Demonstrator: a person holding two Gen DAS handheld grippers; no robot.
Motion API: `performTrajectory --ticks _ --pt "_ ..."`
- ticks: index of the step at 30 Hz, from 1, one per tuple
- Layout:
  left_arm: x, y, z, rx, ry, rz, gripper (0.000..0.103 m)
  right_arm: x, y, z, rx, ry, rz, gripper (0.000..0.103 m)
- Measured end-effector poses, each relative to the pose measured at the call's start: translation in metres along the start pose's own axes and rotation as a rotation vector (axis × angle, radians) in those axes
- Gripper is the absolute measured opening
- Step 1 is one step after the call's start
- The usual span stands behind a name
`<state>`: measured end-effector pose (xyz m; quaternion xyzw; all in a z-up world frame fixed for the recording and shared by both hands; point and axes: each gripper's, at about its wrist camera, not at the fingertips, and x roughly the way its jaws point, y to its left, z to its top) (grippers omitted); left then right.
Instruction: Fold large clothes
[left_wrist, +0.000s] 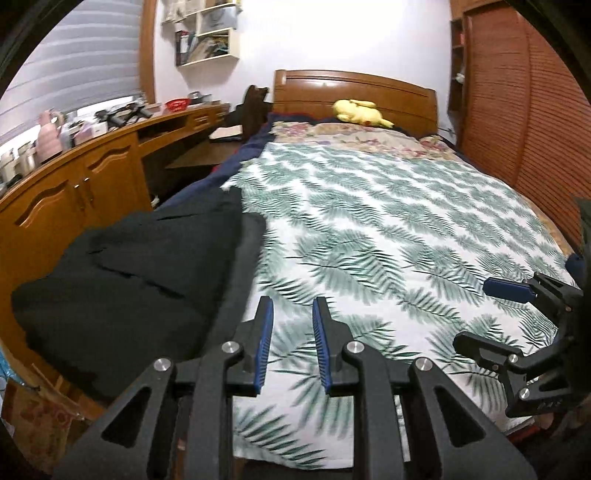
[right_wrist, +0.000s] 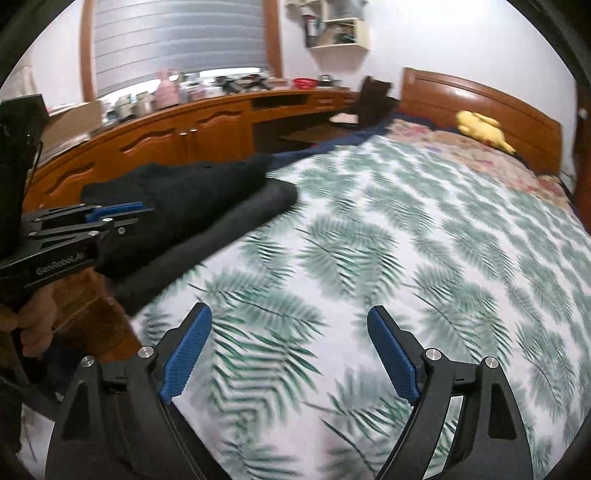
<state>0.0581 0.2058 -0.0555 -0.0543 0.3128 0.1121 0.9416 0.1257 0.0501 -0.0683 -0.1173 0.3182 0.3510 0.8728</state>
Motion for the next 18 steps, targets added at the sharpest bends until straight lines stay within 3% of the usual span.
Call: performTrajectory --ticks 18 --pt "-0.014 -0.152 -0.008 0.107 0.008 -0.219 0.021 -0.137 -0.096 -0.081 0.202 -0.084 -0.241 0.088"
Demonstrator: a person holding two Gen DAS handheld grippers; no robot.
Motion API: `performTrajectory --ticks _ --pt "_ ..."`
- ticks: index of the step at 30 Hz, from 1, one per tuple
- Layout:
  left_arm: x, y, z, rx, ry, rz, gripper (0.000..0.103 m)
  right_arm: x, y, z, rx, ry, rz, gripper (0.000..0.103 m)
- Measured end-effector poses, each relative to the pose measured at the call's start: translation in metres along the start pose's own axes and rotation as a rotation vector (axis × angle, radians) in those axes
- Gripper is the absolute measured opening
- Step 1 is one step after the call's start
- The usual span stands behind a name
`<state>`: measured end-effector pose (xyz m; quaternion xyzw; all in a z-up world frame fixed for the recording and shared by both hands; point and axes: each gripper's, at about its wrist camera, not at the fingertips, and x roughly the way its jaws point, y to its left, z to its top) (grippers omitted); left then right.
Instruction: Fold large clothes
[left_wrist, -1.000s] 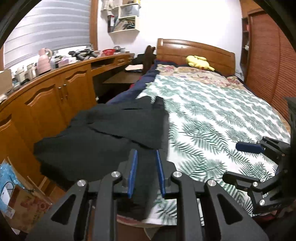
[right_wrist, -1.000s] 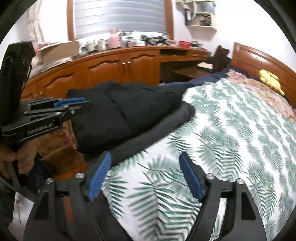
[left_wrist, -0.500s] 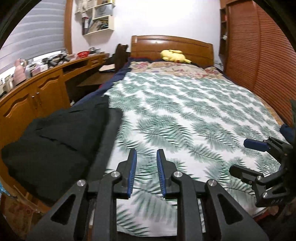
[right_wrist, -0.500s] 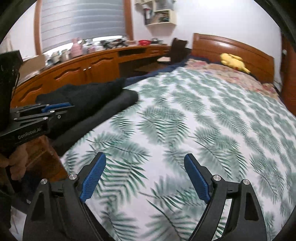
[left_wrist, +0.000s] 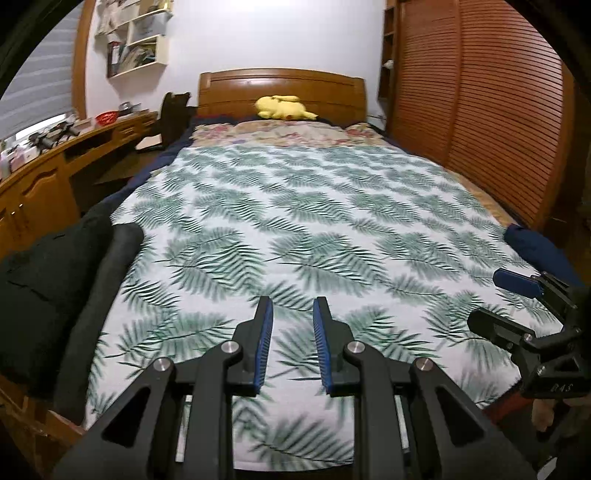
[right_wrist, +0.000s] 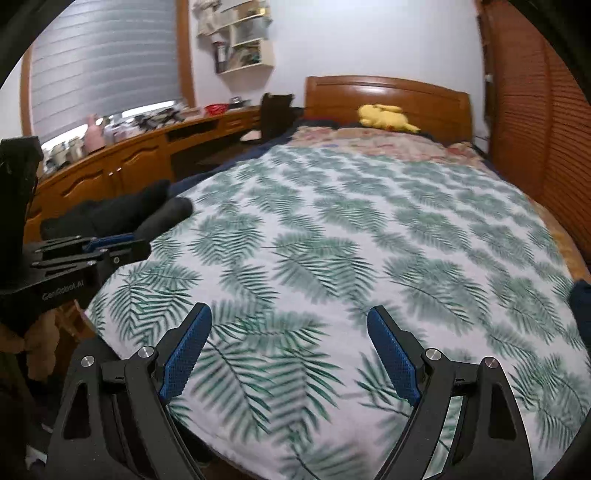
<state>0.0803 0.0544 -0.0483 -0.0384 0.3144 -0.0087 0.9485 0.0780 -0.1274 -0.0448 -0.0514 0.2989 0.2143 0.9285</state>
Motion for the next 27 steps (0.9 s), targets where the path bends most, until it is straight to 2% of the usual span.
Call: performTrajectory --ticks 9,18,27 --pt "-0.037 -0.057 0.017 0.059 -0.065 -0.050 0.021 -0.056 -0.035 0.002 0.078 -0.073 -0.072 0.088" --pt "-0.091 -0.075 0.044 0.077 -0.186 -0.056 0.021 -0.119 -0.044 0.024 0.104 -0.215 -0.121 0.088" --pt "-0.128 -0.080 0.052 0.077 -0.265 -0.038 0.022 -0.150 -0.039 0.034 0.088 -0.292 -0.154 0.088"
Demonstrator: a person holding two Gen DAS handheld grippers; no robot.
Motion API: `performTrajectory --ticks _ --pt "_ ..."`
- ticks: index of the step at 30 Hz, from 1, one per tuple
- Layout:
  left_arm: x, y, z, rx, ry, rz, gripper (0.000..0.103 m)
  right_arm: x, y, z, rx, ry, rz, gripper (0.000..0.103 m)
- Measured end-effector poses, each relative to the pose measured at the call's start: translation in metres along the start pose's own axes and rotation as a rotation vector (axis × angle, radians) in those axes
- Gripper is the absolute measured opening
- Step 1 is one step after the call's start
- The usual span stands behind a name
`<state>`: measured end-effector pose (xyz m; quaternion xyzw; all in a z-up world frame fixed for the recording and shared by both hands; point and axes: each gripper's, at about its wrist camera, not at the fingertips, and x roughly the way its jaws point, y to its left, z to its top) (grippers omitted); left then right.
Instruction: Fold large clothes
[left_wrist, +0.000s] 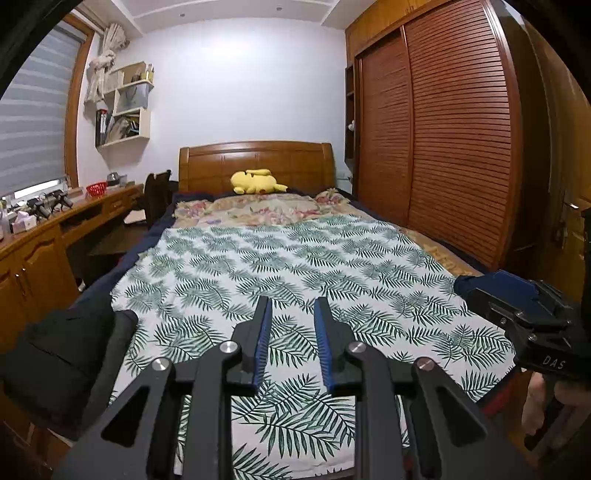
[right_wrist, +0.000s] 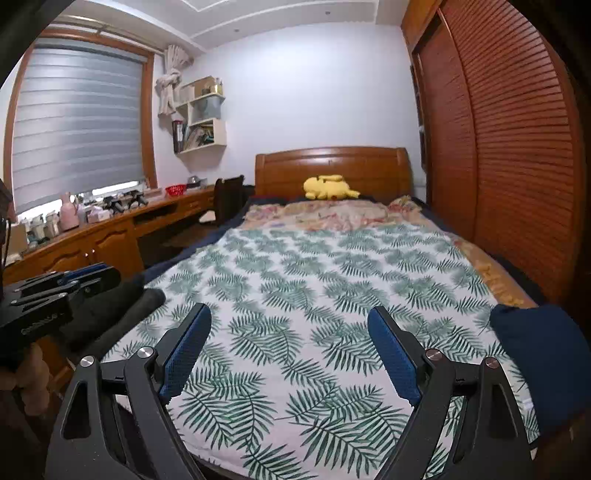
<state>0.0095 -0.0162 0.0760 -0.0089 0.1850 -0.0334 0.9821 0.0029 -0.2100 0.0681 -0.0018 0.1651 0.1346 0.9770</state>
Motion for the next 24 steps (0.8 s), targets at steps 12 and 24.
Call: performTrajectory --ticks 12,24 --pt "-0.0039 0.0009 -0.0031 -0.007 -0.003 0.015 0.023 -0.0040 0.0023 0.0021 -0.002 -0.017 -0.003 0.089" --pt "0.0009 0.0030 -0.0066 -0.014 0.008 0.025 0.025 -0.0040 0.0032 0.0030 -0.003 -0.021 -0.007 0.089"
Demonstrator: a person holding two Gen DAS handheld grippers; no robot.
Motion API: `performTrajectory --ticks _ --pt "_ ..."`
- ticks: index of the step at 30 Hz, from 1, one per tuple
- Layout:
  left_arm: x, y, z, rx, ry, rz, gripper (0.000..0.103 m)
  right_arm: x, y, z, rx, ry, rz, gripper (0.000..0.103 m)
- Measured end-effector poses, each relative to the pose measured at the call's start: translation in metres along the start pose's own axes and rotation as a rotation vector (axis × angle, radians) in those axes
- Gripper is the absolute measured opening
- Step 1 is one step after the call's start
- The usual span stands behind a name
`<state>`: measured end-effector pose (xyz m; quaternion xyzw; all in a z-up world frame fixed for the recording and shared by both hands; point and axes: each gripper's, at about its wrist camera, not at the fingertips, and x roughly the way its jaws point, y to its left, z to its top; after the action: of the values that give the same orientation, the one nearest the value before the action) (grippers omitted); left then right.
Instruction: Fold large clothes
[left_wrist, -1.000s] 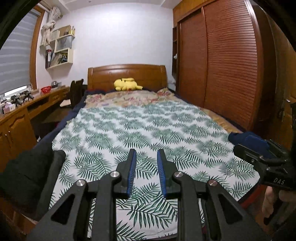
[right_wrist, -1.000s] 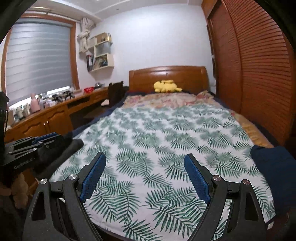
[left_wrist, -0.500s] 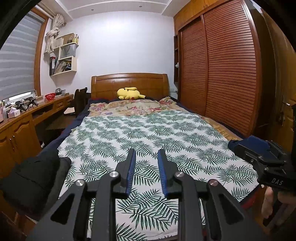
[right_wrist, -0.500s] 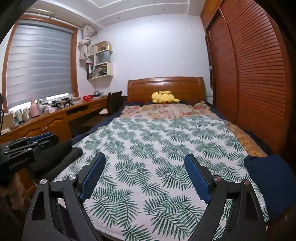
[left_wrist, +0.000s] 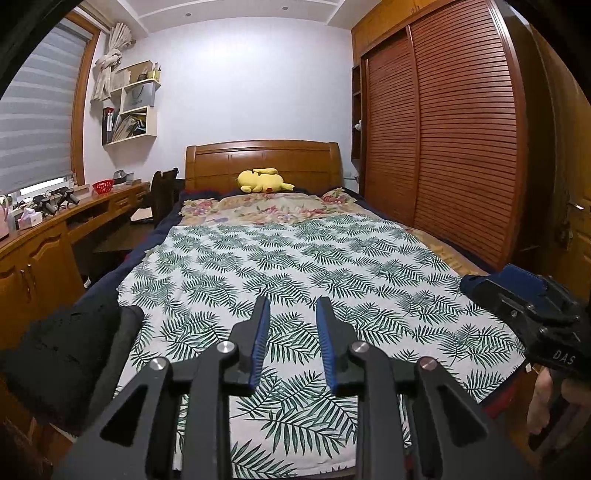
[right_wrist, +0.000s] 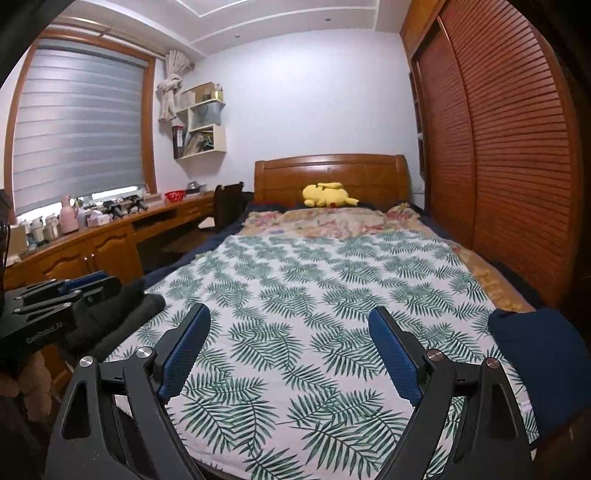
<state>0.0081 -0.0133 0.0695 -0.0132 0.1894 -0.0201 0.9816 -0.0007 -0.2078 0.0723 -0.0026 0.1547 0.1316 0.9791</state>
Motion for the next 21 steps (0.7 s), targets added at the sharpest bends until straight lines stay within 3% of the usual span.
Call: performTrajectory --ticks 21 --pt "0.0013 0.0031 -0.0066 -0.007 -0.005 0.030 0.026 0.0039 0.0028 -0.0008 0.003 0.005 0.008 0.089"
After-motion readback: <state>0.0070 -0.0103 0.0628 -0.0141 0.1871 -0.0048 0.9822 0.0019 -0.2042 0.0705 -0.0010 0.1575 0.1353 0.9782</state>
